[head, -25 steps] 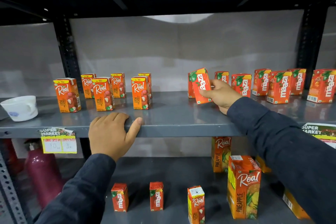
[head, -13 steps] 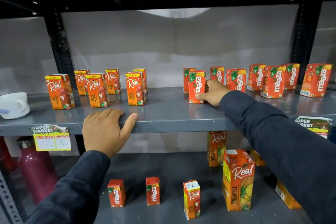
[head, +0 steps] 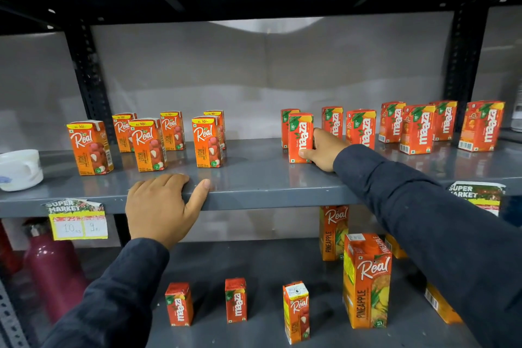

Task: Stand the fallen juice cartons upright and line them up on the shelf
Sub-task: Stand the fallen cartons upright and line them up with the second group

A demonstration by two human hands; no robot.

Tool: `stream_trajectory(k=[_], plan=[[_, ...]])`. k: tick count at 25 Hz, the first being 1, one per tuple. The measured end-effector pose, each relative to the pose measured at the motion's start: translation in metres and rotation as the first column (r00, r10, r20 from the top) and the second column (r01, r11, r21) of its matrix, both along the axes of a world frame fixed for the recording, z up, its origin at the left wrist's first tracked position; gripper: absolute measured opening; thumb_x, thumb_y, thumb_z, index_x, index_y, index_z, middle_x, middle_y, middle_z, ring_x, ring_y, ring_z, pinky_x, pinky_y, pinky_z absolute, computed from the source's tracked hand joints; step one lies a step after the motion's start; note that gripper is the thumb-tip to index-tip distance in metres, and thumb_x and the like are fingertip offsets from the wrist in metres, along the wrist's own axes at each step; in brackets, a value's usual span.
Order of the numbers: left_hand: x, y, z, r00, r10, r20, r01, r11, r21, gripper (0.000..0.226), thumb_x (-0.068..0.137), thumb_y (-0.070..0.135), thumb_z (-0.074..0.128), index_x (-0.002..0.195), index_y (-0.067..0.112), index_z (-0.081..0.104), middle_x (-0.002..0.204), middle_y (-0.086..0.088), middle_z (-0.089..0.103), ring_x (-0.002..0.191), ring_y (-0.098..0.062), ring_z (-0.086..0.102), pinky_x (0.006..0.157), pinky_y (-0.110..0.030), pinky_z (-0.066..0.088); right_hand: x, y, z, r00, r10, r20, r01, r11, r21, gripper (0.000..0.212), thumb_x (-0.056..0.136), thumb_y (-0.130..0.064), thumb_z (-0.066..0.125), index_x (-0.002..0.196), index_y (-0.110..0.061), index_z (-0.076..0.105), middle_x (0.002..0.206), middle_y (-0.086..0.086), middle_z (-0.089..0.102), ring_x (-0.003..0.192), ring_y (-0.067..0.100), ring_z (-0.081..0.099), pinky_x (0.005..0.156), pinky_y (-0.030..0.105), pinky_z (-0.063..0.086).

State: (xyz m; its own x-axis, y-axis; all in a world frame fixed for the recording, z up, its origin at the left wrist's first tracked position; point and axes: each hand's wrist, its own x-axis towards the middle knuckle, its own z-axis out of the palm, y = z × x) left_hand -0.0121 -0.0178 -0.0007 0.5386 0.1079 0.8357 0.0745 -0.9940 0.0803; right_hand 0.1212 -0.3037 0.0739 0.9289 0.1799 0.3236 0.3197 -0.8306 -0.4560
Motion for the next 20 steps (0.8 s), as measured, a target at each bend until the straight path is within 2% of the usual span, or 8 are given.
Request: stream_trajectory(k=[3, 5, 7, 8, 9, 11, 14, 20], plan=[[-0.002, -0.001, 0.001, 1.0, -0.004, -0.003, 0.004, 1.0, 0.0, 0.067, 0.092, 0.064, 0.027, 0.081, 0.014, 0.071, 0.071, -0.002, 0.068, 0.066, -0.027, 0.062, 0.07, -0.038, 0.044, -0.001, 0.0, -0.001, 1.0, 0.01, -0.008, -0.01, 0.998, 0.062, 0.06, 0.082, -0.032, 0.065, 0.132, -0.018, 0.034, 0.129, 0.007, 0.056, 0.109, 0.026, 0.056, 0.078, 0.034, 0.044], [-0.002, 0.0, 0.002, 1.0, -0.006, -0.011, 0.006, 1.0, 0.003, 0.067, 0.092, 0.063, 0.028, 0.082, 0.014, 0.071, 0.072, -0.003, 0.069, 0.066, -0.027, 0.062, 0.071, -0.038, 0.044, -0.008, -0.002, 0.0, 0.966, 0.004, 0.259, -0.076, 0.96, 0.268, 0.072, 0.076, -0.021, 0.068, 0.137, -0.019, 0.029, 0.135, 0.006, 0.05, 0.116, 0.024, 0.052, 0.087, 0.037, 0.048], [-0.003, -0.001, 0.001, 1.0, -0.01, -0.006, 0.01, 1.0, 0.006, 0.067, 0.093, 0.063, 0.028, 0.082, 0.013, 0.072, 0.071, -0.003, 0.069, 0.066, -0.028, 0.063, 0.07, -0.038, 0.044, -0.016, -0.016, 0.002, 0.773, -0.197, 0.603, -0.096, 0.904, 0.417, 0.072, 0.072, -0.015, 0.068, 0.135, -0.022, 0.034, 0.131, 0.006, 0.049, 0.116, 0.022, 0.05, 0.092, 0.036, 0.047], [-0.003, -0.001, 0.001, 1.0, -0.01, -0.002, 0.01, 1.0, 0.006, 0.067, 0.093, 0.063, 0.028, 0.082, 0.013, 0.072, 0.071, -0.003, 0.068, 0.066, -0.028, 0.062, 0.07, -0.038, 0.044, -0.017, -0.028, 0.003, 0.682, -0.31, 0.663, -0.027, 0.894, 0.447, 0.073, 0.07, -0.017, 0.07, 0.133, -0.023, 0.035, 0.13, 0.008, 0.048, 0.116, 0.024, 0.048, 0.093, 0.036, 0.046], [-0.002, -0.001, 0.001, 1.0, -0.007, -0.004, 0.007, 1.0, 0.006, 0.067, 0.093, 0.063, 0.029, 0.082, 0.013, 0.072, 0.07, -0.003, 0.068, 0.065, -0.028, 0.062, 0.07, -0.038, 0.043, -0.017, -0.04, 0.003, 0.662, -0.396, 0.636, 0.086, 0.883, 0.461, 0.078, 0.068, -0.021, 0.074, 0.134, -0.023, 0.032, 0.132, 0.01, 0.045, 0.119, 0.027, 0.046, 0.095, 0.04, 0.045], [-0.001, -0.001, 0.0, 1.0, -0.001, -0.003, 0.001, 1.0, 0.008, 0.067, 0.093, 0.063, 0.029, 0.082, 0.013, 0.072, 0.07, -0.004, 0.068, 0.065, -0.028, 0.062, 0.069, -0.038, 0.043, -0.015, -0.06, -0.001, 0.808, -0.447, 0.384, 0.292, 0.869, 0.399, 0.096, 0.064, -0.028, 0.081, 0.139, -0.021, 0.021, 0.134, 0.011, 0.041, 0.121, 0.031, 0.044, 0.094, 0.044, 0.043], [0.0, -0.001, -0.002, 1.0, 0.017, -0.004, -0.017, 1.0, 0.01, 0.067, 0.093, 0.063, 0.029, 0.084, 0.013, 0.073, 0.073, -0.005, 0.07, 0.067, -0.029, 0.063, 0.07, -0.039, 0.043, -0.011, -0.067, -0.004, 0.93, -0.366, 0.031, 0.353, 0.912, 0.208, 0.095, 0.065, -0.028, 0.082, 0.136, -0.013, 0.02, 0.12, 0.008, 0.055, 0.107, 0.031, 0.055, 0.078, 0.036, 0.044], [0.0, -0.002, -0.003, 0.998, 0.04, -0.043, -0.039, 0.999, 0.018, 0.065, 0.093, 0.06, 0.031, 0.091, 0.011, 0.074, 0.077, -0.011, 0.073, 0.072, -0.035, 0.066, 0.071, -0.043, 0.042, 0.002, -0.052, 0.002, 0.934, -0.357, 0.004, 0.351, 0.921, 0.17, 0.076, 0.067, -0.03, 0.081, 0.125, -0.007, 0.037, 0.122, 0.016, 0.057, 0.109, 0.034, 0.056, 0.075, 0.033, 0.041]])
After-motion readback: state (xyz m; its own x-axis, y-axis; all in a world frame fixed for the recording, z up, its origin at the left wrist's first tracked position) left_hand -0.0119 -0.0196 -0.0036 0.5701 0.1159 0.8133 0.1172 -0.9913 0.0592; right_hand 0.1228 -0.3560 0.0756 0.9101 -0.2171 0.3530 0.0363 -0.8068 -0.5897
